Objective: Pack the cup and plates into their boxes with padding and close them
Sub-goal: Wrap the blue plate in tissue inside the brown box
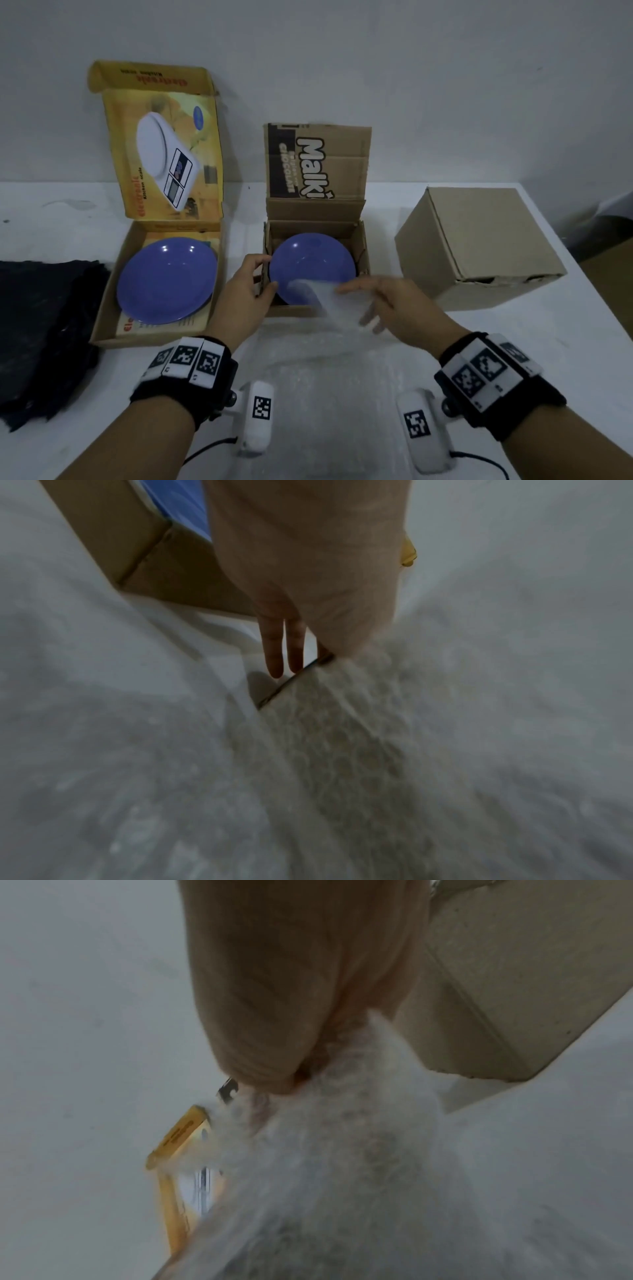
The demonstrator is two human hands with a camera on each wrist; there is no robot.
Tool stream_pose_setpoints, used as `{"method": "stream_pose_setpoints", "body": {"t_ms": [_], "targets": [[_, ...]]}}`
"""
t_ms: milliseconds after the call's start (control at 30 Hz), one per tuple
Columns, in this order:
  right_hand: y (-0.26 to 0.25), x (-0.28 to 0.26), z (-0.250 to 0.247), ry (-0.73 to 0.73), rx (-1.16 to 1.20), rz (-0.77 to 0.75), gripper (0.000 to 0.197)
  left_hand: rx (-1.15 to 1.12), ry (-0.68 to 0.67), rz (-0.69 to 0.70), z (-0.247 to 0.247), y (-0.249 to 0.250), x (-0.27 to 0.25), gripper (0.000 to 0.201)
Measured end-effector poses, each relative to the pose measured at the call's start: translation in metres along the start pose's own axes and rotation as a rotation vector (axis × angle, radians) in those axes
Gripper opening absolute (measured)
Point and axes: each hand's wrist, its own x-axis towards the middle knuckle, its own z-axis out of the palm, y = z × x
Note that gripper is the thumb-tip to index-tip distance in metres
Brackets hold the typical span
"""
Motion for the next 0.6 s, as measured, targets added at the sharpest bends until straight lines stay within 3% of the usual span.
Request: {"method": "stream_pose_setpoints", "body": {"t_ms": [100, 167, 233, 333, 400, 433, 500, 600], "targets": [[-0.001, 0.01, -0.004, 0.368, 0.128, 0.057, 0.035, -0.01, -0.004, -0.013, 0.001, -0.001, -0.002, 0.036], [-0.004, 0.015, -0.005, 0.501, 0.059, 0.004, 0.026, -0.02, 0.0, -0.007, 0.001, -0.001, -0.002, 0.035], [-0.007, 0.017, -0.004, 0.408, 0.004, -0.034, 0.039, -0.04, -0.003, -0.004, 0.0, 0.0, -0.002, 0.034], [-0.01, 0.015, 0.006, 0.058, -0.098, -0.016, 0.107, -0.043, -0.024, 0.001, -0.001, -0.002, -0.002, 0.031], [-0.008, 0.014, 0.015, -0.116, -0.402, -0.05, 0.127, -0.056, -0.046, -0.018, -0.003, -0.003, -0.001, 0.028], [-0.006, 0.016, 0.017, -0.157, -0.567, -0.077, 0.127, -0.065, -0.058, -0.038, -0.003, -0.003, 0.001, 0.027], [-0.004, 0.02, 0.019, -0.156, -0.726, -0.142, 0.098, -0.073, -0.073, -0.075, -0.006, -0.006, 0.003, 0.026], [-0.008, 0.024, 0.017, 0.112, -0.587, -0.325, 0.026, -0.076, -0.077, -0.09, -0.008, -0.008, 0.006, 0.019]]}}
